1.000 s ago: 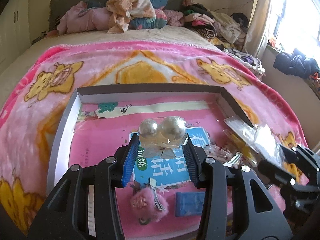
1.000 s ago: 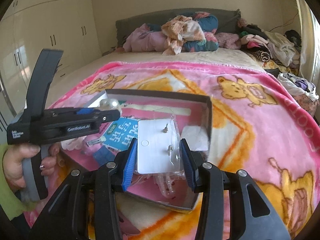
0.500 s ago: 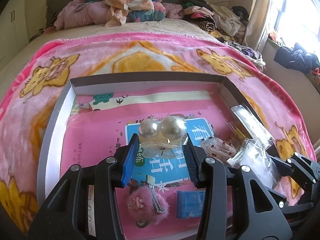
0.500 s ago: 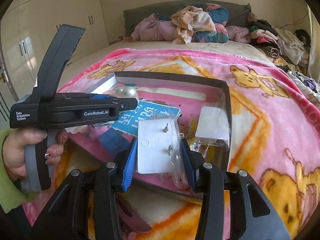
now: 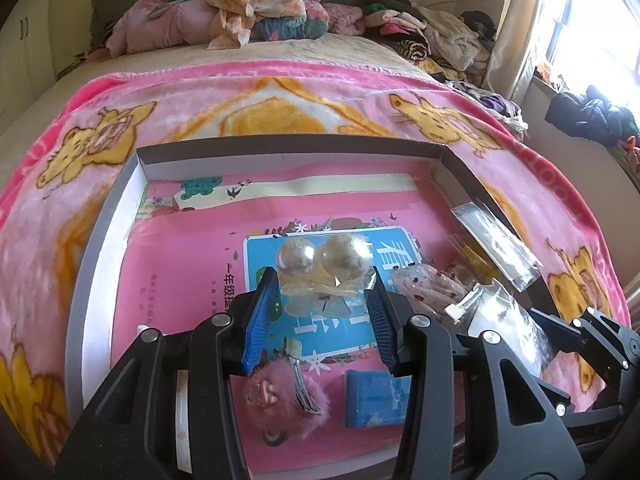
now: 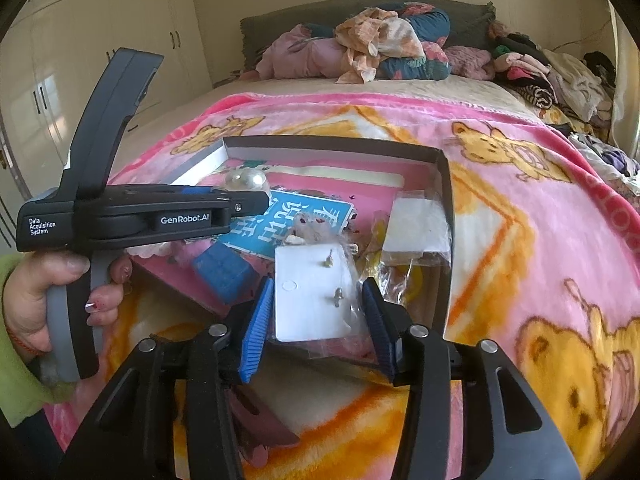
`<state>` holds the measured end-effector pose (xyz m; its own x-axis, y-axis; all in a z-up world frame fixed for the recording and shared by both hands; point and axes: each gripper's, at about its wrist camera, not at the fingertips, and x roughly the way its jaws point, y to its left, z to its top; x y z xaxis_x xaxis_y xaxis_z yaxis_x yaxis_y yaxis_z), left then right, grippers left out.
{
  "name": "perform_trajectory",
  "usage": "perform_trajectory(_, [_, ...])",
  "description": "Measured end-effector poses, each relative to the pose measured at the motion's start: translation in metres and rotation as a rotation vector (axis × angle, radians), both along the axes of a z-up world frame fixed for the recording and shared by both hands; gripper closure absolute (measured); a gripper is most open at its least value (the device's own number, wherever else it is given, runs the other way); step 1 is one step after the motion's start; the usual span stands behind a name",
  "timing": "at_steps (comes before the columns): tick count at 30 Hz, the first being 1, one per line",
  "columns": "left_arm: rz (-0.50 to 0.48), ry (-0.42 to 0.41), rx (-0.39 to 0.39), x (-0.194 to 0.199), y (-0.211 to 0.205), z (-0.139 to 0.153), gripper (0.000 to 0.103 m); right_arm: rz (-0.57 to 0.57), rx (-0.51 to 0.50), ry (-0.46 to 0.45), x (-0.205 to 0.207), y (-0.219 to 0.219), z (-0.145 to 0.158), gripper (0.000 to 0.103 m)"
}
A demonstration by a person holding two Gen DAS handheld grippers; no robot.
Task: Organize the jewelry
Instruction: 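Open the left tool to drop the pearls while the right tool drops the card in the box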
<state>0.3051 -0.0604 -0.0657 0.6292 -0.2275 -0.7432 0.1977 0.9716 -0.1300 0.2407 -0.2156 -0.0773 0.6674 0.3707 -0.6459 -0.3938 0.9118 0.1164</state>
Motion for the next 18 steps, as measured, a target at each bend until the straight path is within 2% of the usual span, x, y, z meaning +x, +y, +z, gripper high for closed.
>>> perform_trajectory(4, [0.003,-0.004,-0.003,-0.001,0.000,0.001,0.067,-0.006,0.003,-0.010,-0.005,-0.003,0.003,0.051])
perform_trajectory(7, [0.004,-0.015,-0.010,-0.006,0.001,0.004,0.059,-0.009,0.009,-0.019,-0.010,-0.005,0.006,0.049])
perform_trajectory(13, [0.006,-0.046,-0.017,-0.017,0.004,0.015,0.053,-0.024,0.013,-0.053,-0.021,-0.010,0.016,0.041])
perform_trajectory(18, [0.010,-0.076,-0.030,-0.029,0.008,0.027,0.044,-0.042,0.014,-0.087,-0.033,-0.013,0.024,0.029])
